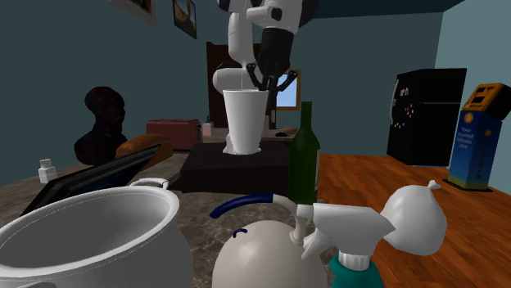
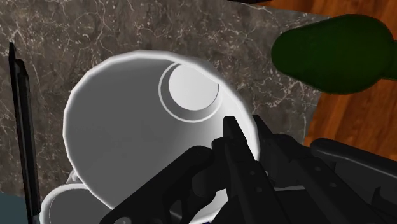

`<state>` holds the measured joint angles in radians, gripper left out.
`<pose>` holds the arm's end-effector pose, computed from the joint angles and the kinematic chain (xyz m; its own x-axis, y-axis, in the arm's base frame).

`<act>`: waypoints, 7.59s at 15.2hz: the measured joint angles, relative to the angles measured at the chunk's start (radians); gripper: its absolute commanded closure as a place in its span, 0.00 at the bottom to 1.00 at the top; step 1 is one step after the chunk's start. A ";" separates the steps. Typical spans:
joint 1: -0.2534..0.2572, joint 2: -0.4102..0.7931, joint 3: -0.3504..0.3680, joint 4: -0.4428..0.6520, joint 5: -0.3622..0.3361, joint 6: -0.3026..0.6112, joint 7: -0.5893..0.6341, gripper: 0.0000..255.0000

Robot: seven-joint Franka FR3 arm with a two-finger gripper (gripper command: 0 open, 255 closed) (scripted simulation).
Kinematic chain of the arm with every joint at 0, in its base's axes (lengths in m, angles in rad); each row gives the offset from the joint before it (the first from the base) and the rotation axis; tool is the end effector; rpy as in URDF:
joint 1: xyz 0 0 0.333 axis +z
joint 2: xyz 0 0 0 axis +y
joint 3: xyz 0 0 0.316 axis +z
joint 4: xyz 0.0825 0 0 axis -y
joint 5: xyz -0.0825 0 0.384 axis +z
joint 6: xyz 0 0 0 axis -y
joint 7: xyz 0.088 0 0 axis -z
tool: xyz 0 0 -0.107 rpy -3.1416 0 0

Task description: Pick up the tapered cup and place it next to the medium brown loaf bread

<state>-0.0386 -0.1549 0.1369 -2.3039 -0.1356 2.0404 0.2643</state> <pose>0.4741 0.0399 0.4012 0.9915 -0.1062 -0.0756 -0.0931 -0.9828 0.1592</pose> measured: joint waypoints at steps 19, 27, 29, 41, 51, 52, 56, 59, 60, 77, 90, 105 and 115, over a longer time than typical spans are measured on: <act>-0.108 -0.332 -0.172 -0.224 -0.062 -0.071 -0.256 1.00; -0.220 -0.455 -0.324 -0.312 -0.172 -0.068 -0.446 1.00; -0.245 -0.472 -0.358 -0.322 -0.197 -0.066 -0.488 1.00; -0.403 -0.473 -0.621 -0.289 -0.364 -0.015 -0.791 1.00; -0.440 -0.329 -0.865 -0.127 -0.401 0.058 -1.060 1.00; -0.435 -0.306 -0.890 -0.104 -0.394 0.067 -1.086 1.00; -0.427 -0.265 -0.928 -0.117 -0.394 0.125 -1.101 1.00; -0.424 -0.240 -0.949 -0.140 -0.396 0.173 -1.101 1.00; -0.422 -0.232 -0.954 -0.149 -0.397 0.190 -1.098 1.00; -0.356 -0.006 -1.084 -0.245 -0.320 0.493 -1.143 1.00; -0.336 0.273 -1.074 -0.293 0.038 0.746 -1.379 1.00; -0.425 0.366 -0.955 -0.290 0.209 0.816 -1.495 0.00; -0.252 0.139 -1.177 -0.297 -0.190 0.658 -1.207 0.00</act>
<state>-0.2904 -0.0157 -1.0402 -2.6008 -0.3259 2.6988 -0.9429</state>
